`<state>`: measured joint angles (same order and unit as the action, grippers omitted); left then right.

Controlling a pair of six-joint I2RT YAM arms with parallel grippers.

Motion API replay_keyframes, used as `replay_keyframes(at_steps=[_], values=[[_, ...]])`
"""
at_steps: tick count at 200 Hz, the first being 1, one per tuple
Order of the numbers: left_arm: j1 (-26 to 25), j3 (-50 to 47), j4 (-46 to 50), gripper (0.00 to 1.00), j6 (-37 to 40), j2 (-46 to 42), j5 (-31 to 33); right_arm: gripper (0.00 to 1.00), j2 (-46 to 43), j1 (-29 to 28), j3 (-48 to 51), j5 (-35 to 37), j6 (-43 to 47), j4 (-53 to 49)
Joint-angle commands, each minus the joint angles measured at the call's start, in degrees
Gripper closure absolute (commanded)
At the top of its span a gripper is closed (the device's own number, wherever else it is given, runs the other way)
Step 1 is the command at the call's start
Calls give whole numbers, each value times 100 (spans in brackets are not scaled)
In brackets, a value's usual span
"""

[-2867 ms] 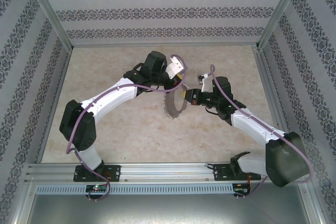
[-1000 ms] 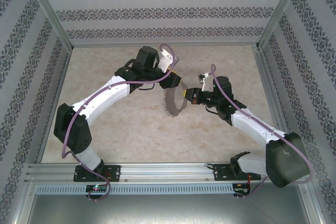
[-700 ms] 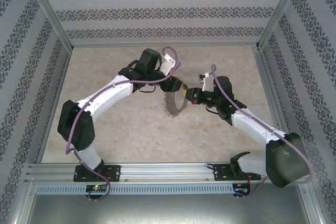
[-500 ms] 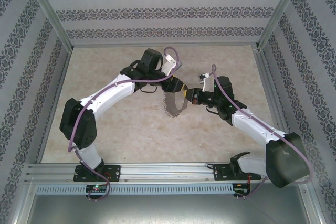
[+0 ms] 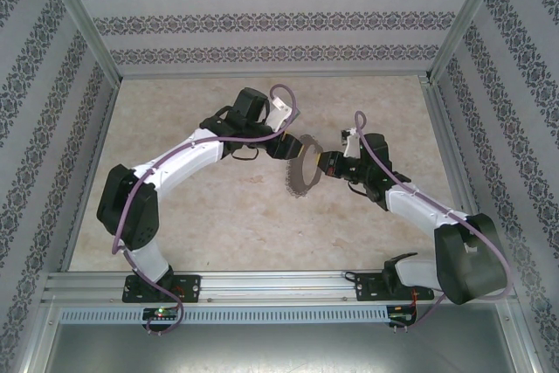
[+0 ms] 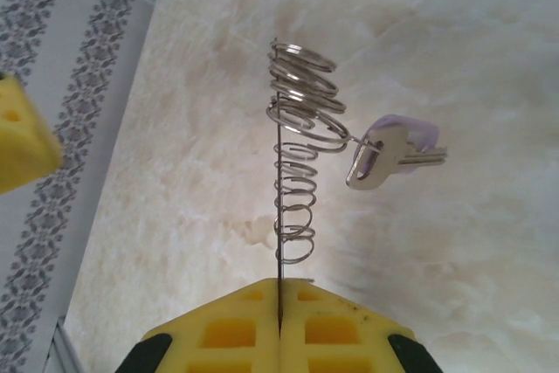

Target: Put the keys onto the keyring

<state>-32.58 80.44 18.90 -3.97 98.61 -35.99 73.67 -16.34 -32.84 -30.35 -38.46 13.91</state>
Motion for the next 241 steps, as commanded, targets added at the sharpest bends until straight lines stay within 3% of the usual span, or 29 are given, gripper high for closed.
replay_keyframes(at_steps=[1,28,153,225,241], values=[[41,-55,-58,47,16,-284,119,100,104,59,172,609,-302,354],[67,-64,55,46,66,-341,153,100,382,47,404,939,-786,854],[124,-91,324,45,124,-605,258,100,3014,-786,492,783,-3068,4212],[125,-108,336,43,135,-676,338,100,3520,-1522,173,908,-3349,4163],[128,-132,308,43,120,-702,379,84,3608,-1611,202,923,-3426,4172]])
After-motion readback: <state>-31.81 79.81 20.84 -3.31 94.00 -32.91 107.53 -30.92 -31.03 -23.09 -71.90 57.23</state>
